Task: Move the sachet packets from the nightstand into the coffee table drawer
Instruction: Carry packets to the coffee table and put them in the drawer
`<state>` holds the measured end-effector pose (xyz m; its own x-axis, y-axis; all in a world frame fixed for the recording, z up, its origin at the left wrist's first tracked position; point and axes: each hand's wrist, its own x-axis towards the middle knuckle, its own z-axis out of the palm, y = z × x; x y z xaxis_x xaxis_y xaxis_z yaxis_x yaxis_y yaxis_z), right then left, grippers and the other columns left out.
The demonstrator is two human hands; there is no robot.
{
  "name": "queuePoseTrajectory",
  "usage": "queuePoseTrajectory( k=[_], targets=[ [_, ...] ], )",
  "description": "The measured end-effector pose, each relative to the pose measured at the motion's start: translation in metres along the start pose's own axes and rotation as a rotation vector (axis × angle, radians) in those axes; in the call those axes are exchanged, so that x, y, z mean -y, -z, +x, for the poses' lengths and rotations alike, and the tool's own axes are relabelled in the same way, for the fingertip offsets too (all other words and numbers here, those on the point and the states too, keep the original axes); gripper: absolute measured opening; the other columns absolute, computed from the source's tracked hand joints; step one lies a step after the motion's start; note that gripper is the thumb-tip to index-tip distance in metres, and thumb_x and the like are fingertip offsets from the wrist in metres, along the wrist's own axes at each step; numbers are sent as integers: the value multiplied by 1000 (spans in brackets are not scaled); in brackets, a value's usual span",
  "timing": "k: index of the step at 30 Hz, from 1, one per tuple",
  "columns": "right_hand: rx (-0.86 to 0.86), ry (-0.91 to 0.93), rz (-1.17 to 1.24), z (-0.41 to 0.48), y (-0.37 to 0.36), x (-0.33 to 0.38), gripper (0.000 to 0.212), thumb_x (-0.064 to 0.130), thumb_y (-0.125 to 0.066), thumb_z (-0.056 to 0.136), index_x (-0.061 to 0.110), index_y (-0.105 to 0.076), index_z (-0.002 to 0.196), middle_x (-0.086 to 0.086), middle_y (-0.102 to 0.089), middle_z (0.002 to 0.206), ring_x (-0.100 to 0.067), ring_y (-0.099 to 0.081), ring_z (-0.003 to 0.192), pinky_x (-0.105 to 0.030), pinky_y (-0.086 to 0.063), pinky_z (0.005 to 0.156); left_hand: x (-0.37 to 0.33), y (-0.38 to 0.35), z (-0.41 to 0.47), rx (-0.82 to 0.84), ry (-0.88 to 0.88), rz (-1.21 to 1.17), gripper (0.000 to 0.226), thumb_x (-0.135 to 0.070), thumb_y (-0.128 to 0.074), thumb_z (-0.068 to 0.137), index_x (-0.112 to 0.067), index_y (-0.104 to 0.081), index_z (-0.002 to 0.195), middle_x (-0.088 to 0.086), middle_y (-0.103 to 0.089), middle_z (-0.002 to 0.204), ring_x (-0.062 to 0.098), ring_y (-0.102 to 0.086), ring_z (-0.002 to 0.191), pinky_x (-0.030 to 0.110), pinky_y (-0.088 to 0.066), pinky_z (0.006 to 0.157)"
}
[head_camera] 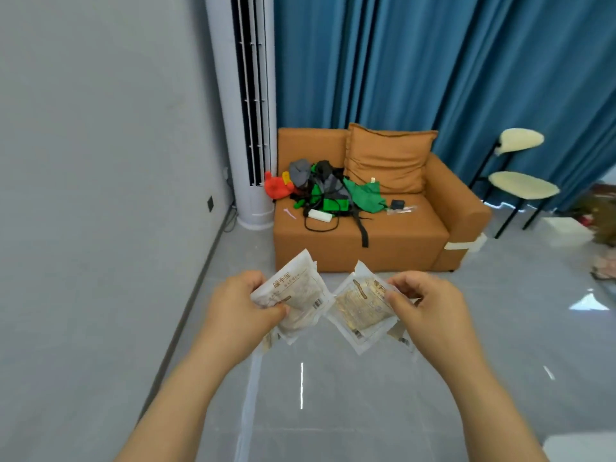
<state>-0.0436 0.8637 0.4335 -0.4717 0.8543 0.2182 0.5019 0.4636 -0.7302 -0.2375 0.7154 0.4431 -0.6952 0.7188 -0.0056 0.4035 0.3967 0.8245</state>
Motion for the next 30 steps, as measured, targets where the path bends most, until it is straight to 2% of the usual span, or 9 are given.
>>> queuePoseTrajectory(
  k=[2, 8, 10, 13, 17, 19, 25, 28, 30],
  targets=[
    [-26, -60, -34, 9, -1, -11, 12, 16, -64, 86, 26, -70, 82, 13, -67, 75, -2, -61, 73, -23, -50, 61, 0, -12, 27, 93, -32, 42, 18, -9, -75, 71, -18, -59, 69, -5, -60, 65, 7, -54, 58, 16, -36, 48],
    [-75, -227, -116, 28, -10, -29, 14, 14, -64, 85, 25, -68, 78, 12, -66, 73, -4, -61, 71, -29, -52, 64, 1, -46, 105, 325, -95, 139, 16, -10, -75, 66, -10, -60, 70, 5, -64, 68, 19, -58, 60, 29, -42, 53],
    [-90, -287, -146, 33, -12, -38, 13, 15, -64, 86, 25, -68, 80, 11, -66, 73, -6, -61, 71, -30, -52, 62, -2, -62, 124, 397, -140, 183, 17, -9, -75, 65, -11, -58, 67, 3, -61, 67, 17, -57, 58, 26, -41, 51],
    [-70, -399, -173, 37, -15, -54, 12, 17, -61, 89, 25, -67, 81, 8, -66, 75, -10, -61, 69, -34, -54, 62, -9, -92, 144, 493, -173, 231, 25, -6, -73, 65, -18, -53, 57, -5, -53, 56, 9, -49, 47, 11, -31, 36],
    [-36, -510, -218, 40, -9, -85, 13, 18, -60, 89, 28, -66, 84, 12, -66, 80, -6, -62, 76, -25, -51, 64, -17, -139, 165, 630, -222, 282, 32, -4, -72, 66, -20, -49, 51, -5, -48, 53, 9, -46, 44, 11, -30, 33],
    [-29, -543, -225, 44, -2, -106, 12, 18, -60, 89, 28, -66, 85, 11, -67, 81, -6, -62, 76, -21, -50, 63, -27, -164, 175, 679, -253, 313, 29, -4, -71, 67, -18, -50, 53, -2, -49, 54, 12, -46, 46, 12, -32, 35],
    [-78, -604, -198, 75, 36, -173, 10, 17, -61, 89, 25, -67, 88, 9, -66, 82, -8, -62, 75, -30, -55, 68, -76, -247, 206, 764, -339, 393, 14, -5, -66, 69, -12, -56, 62, 8, -57, 63, 16, -50, 51, 12, -29, 34],
    [-109, -614, -186, 96, 66, -200, 9, 16, -61, 89, 23, -67, 89, 8, -67, 81, -10, -62, 73, -27, -53, 68, -107, -288, 216, 804, -390, 437, 16, -5, -65, 70, -18, -58, 64, 5, -61, 66, 20, -59, 60, 20, -35, 43],
    [-120, -621, -178, 107, 86, -216, 9, 14, -60, 88, 21, -67, 88, 8, -66, 81, -10, -61, 68, -28, -53, 66, -124, -316, 221, 810, -433, 450, 13, -5, -65, 69, -15, -59, 64, 6, -61, 67, 23, -60, 64, 25, -37, 48]
  ],
)
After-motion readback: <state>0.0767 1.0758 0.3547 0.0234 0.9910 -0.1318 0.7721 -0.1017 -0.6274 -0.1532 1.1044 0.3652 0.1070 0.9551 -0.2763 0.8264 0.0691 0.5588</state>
